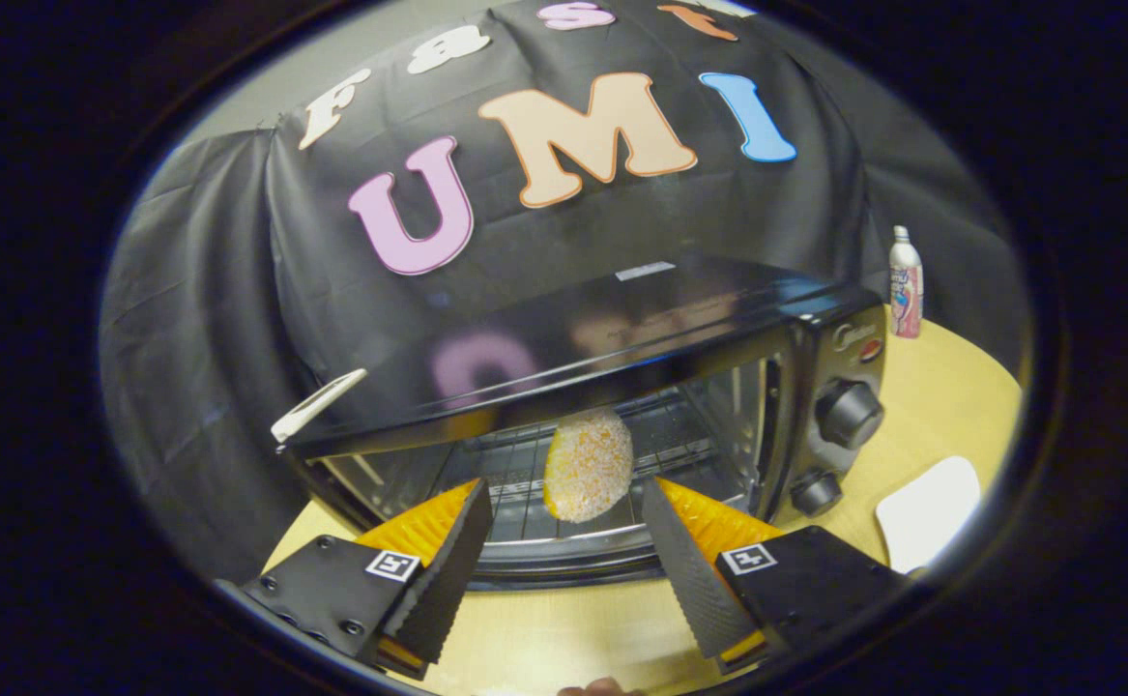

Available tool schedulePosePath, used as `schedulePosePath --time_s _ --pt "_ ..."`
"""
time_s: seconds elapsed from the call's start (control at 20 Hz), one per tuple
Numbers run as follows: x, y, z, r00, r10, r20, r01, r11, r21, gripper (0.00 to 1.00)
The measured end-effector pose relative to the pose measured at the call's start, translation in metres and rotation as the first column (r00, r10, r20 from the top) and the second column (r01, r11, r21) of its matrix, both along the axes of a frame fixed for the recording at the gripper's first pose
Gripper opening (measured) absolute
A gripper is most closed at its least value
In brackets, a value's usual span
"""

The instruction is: Open the toaster oven, put the food inside, and close the toaster oven door.

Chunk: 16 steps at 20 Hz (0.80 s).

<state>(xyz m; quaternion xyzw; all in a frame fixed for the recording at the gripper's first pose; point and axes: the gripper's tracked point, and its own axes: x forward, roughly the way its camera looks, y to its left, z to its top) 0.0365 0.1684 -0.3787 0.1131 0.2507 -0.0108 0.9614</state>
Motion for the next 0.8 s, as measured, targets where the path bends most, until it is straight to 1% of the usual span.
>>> schedulePosePath --time_s 0.1,0.3,0.45,0.55,0.8 --pt "-0.019 -0.002 0.01 1.0 0.024 0.0 -0.024 1.0 0.001 0.97" --pt "-0.057 -0.007 0.031 0.998 0.05 0.039 -0.05 0.999 -0.011 0.97" --pt "-0.096 -0.007 0.027 0.996 0.094 0.008 -0.094 0.994 -0.06 0.97" --pt "-0.12 -0.01 0.022 0.994 0.108 -0.012 -0.109 0.99 -0.09 0.97" --pt "-0.18 -0.008 0.006 0.991 0.118 -0.059 -0.121 0.991 -0.065 0.97"
